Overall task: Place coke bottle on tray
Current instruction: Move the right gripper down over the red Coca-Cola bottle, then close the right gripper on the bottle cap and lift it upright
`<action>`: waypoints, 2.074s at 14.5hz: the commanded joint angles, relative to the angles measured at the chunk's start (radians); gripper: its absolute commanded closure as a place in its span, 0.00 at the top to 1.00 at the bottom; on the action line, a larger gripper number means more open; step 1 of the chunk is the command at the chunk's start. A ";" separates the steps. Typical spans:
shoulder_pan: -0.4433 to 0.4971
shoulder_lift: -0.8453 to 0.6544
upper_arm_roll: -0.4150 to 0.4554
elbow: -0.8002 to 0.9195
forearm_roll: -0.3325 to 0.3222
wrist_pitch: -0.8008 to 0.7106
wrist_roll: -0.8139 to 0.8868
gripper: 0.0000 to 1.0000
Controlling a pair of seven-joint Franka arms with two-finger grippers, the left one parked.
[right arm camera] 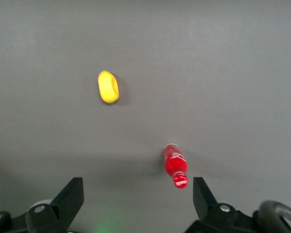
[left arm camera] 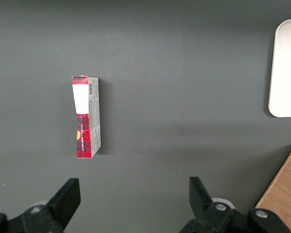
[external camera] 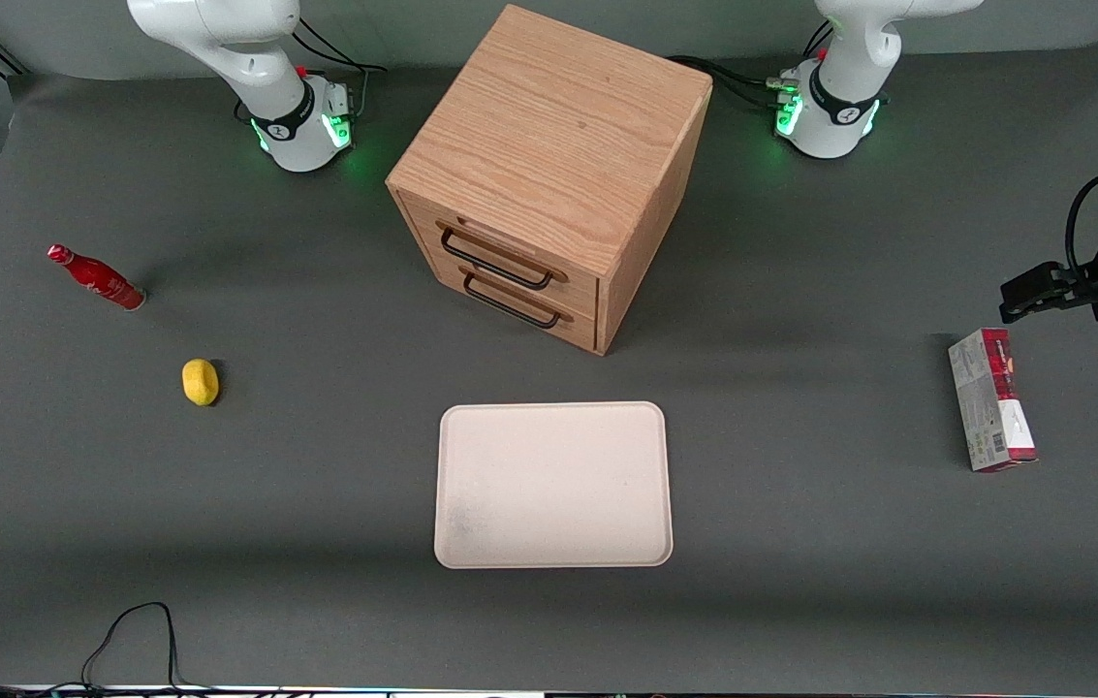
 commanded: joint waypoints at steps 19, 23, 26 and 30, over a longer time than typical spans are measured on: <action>0.024 0.075 -0.263 -0.405 -0.129 0.492 -0.180 1.00; 0.024 0.146 -0.263 -0.431 -0.124 0.560 -0.184 1.00; 0.024 0.152 -0.263 -0.434 -0.123 0.561 -0.202 1.00; 0.022 0.146 -0.268 -0.434 -0.123 0.540 -0.224 1.00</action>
